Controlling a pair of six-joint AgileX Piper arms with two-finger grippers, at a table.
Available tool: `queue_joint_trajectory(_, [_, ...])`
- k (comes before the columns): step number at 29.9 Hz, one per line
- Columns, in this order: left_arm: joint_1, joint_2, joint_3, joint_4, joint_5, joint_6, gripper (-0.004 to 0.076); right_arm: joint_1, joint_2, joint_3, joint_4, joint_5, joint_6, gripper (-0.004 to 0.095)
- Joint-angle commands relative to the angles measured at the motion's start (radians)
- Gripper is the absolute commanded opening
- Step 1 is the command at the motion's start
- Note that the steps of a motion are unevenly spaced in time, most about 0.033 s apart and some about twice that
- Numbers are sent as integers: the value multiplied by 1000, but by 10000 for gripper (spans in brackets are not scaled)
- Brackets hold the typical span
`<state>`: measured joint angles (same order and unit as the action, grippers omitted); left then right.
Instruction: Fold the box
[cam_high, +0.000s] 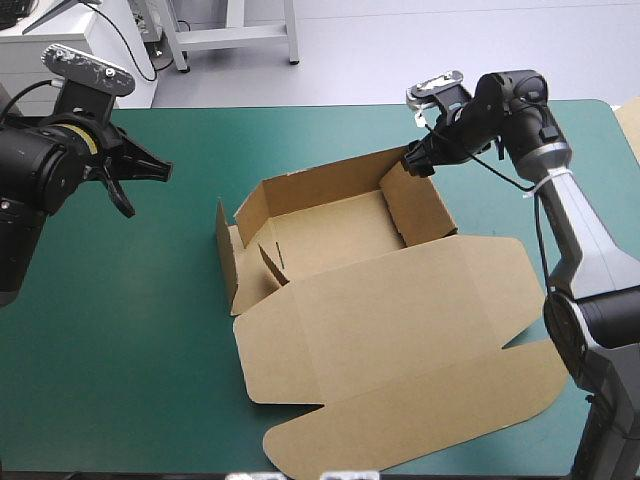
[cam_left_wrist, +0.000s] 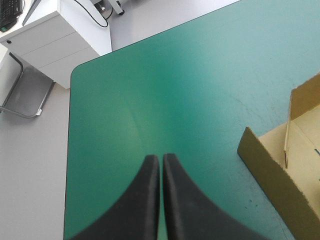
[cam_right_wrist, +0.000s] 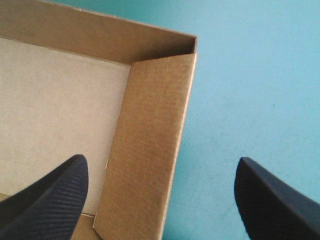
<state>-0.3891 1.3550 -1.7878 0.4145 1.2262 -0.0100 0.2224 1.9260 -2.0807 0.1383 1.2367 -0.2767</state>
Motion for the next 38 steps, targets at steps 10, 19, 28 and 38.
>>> queue_joint_trajectory(10, [2,-25,-22,26,-65,-22,7,-3,-96,-13,8,9,-8,766])
queue_joint_trajectory(19, [2,-25,-22,15,-81,-27,7,-3,-33,157,-3,2,-27,765])
queue_joint_trajectory(28, [2,-25,-22,15,-79,-42,7,-3,51,159,-1,-22,-29,633])
queue_joint_trajectory(38, [2,-25,-22,7,-78,-42,7,-3,81,148,3,-90,-26,-23])
